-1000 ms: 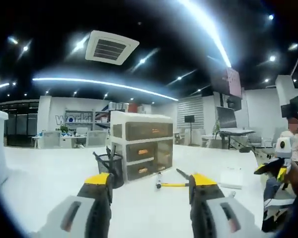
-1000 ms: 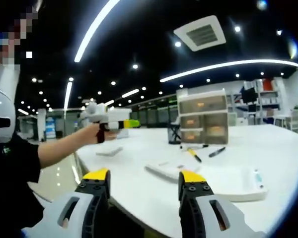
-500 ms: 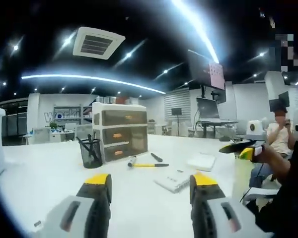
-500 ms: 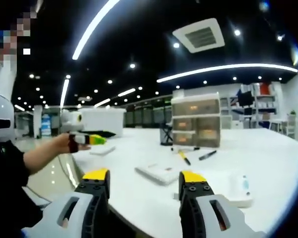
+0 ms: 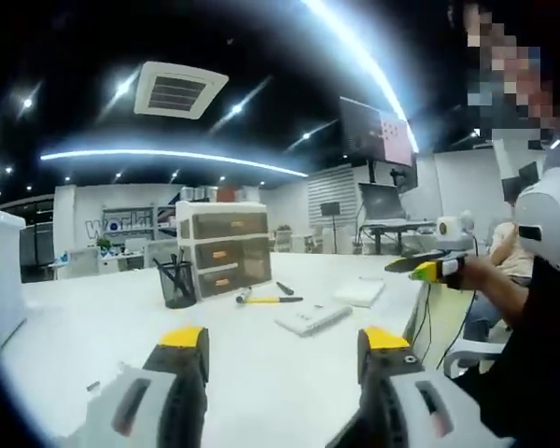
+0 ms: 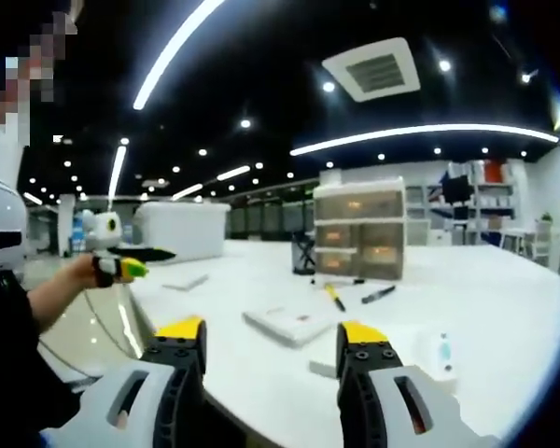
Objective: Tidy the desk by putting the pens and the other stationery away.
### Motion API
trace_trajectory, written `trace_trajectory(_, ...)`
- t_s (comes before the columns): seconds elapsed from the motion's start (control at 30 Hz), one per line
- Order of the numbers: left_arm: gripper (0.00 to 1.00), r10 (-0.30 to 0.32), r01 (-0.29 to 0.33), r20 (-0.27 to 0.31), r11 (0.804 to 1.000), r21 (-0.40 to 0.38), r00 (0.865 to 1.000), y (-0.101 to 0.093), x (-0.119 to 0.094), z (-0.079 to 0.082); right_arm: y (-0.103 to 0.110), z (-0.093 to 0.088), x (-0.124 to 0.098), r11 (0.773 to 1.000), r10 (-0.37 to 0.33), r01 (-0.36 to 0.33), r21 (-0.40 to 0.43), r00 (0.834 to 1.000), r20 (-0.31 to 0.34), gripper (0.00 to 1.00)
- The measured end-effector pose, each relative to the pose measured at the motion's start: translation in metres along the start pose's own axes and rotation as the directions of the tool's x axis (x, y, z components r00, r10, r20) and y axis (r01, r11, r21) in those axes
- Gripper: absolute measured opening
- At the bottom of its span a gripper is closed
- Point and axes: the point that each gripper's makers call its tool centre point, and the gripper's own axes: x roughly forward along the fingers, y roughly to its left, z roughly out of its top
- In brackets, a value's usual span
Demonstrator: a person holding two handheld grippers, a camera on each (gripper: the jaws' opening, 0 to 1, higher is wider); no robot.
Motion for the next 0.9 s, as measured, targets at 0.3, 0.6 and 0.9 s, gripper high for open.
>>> trace_trajectory(0.3, 0.64, 0.023, -0.023, -0.009, 0.999, -0.033, 1.0, -0.003, -0.012, -0.013, -0.004, -0.004, -0.001, 1.0, -0.012, 0.012, -0.009, 1.0, -0.027, 0.53)
trace_trajectory(0.6, 0.64, 0.017, -0.017, 0.002, 0.999, -0.047, 1.0, -0.008, -0.014, -0.015, -0.007, -0.003, 0.007, 0.999, -0.006, 0.004, -0.041, 0.998, -0.058, 0.54)
trace_trajectory(0.9, 0.64, 0.027, -0.026, 0.006, 0.997, -0.067, 1.0, -0.006, -0.019, -0.02, -0.015, 0.002, 0.014, 0.994, -0.014, 0.003, -0.112, 0.995, -0.097, 0.54)
